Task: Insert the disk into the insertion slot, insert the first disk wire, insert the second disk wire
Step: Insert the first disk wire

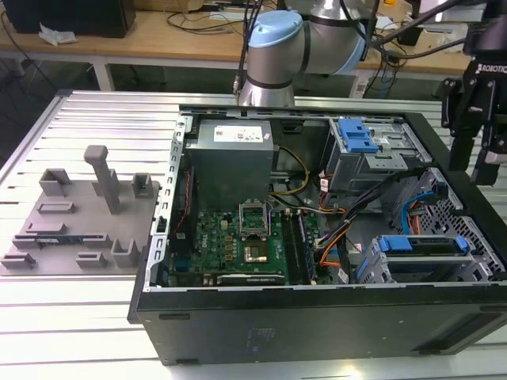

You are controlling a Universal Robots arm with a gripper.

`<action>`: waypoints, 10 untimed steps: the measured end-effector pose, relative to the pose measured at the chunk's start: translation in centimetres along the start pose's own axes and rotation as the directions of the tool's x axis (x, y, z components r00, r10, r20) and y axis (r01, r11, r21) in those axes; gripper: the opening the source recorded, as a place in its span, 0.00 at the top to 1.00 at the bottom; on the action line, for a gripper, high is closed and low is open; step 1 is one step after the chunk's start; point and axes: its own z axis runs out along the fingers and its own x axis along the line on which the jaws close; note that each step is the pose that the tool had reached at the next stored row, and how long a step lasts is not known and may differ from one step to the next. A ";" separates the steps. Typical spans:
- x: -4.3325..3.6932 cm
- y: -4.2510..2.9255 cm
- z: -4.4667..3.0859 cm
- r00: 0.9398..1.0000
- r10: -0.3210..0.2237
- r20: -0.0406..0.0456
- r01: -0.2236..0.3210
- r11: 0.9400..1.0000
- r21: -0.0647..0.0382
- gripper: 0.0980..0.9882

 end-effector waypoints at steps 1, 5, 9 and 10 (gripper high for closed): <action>-0.07 -0.10 0.13 1.000 0.007 0.000 -0.007 1.000 -0.003 0.55; -0.32 -0.17 0.73 0.999 0.053 -0.003 -0.053 0.998 -0.023 0.55; -1.28 -0.47 0.96 0.998 0.065 -0.008 -0.065 0.998 -0.027 0.55; -1.87 -0.55 0.95 0.998 0.064 -0.013 -0.065 0.998 -0.027 0.55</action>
